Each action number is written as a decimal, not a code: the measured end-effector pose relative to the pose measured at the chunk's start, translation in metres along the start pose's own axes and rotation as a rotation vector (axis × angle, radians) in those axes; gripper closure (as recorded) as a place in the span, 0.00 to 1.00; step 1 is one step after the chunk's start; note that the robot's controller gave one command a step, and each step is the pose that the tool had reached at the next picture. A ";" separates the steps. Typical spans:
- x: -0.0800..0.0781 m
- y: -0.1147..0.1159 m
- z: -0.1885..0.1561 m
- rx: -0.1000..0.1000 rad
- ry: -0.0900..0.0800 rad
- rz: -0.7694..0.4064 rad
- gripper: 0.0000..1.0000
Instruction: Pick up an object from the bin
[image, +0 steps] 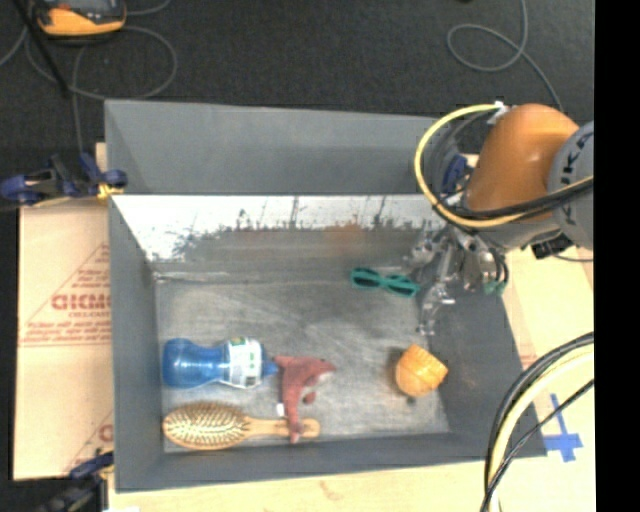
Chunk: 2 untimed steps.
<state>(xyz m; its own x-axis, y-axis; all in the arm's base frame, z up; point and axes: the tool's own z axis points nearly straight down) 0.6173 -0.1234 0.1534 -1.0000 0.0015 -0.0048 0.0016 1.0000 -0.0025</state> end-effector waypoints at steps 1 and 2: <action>-0.025 0.019 0.056 -0.003 -0.003 0.125 0.00; -0.037 0.005 0.079 -0.001 -0.006 0.075 0.00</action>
Offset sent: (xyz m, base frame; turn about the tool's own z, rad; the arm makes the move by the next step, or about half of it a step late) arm 0.0348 0.0051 -0.0834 0.0765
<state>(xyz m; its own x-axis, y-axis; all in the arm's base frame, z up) 0.6548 -0.1190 0.0741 -0.9970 0.0767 -0.0106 0.0767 0.9971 -0.0010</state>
